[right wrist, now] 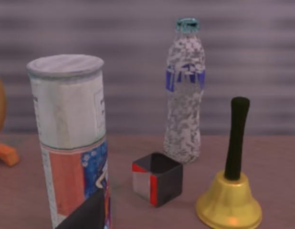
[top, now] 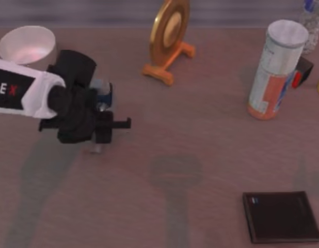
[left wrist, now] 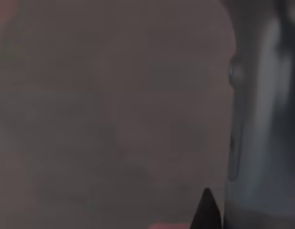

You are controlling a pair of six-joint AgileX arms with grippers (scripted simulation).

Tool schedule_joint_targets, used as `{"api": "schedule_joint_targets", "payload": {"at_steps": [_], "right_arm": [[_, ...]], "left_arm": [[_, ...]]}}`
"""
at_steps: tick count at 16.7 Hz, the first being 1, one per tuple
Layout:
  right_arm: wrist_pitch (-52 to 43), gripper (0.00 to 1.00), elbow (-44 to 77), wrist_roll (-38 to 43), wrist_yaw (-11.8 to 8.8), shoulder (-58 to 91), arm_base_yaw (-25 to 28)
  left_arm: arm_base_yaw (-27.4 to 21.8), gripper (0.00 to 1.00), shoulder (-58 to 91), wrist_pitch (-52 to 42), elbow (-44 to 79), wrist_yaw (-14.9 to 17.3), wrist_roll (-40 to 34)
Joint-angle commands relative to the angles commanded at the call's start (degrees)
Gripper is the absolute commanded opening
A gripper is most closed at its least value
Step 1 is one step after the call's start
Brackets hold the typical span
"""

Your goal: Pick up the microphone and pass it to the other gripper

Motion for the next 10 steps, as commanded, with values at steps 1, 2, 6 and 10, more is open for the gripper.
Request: {"api": "schedule_joint_targets", "payload": {"at_steps": [1, 2, 6, 10], "right_arm": [[0.0, 1.0, 0.0, 0.0, 0.0, 0.0, 0.0], [0.0, 1.0, 0.0, 0.0, 0.0, 0.0, 0.0], [0.0, 1.0, 0.0, 0.0, 0.0, 0.0, 0.0], [0.0, 1.0, 0.0, 0.0, 0.0, 0.0, 0.0]], "left_arm": [[0.16, 0.0, -0.84, 4.12, -1.09, 1.57, 0.88], [0.33, 0.0, -1.79, 8.56, -2.34, 3.25, 1.83], [1.03, 0.0, -6.12, 28.95, -8.11, 10.64, 6.03], [1.72, 0.0, -11.32, 49.38, -13.72, 17.89, 10.26]]}}
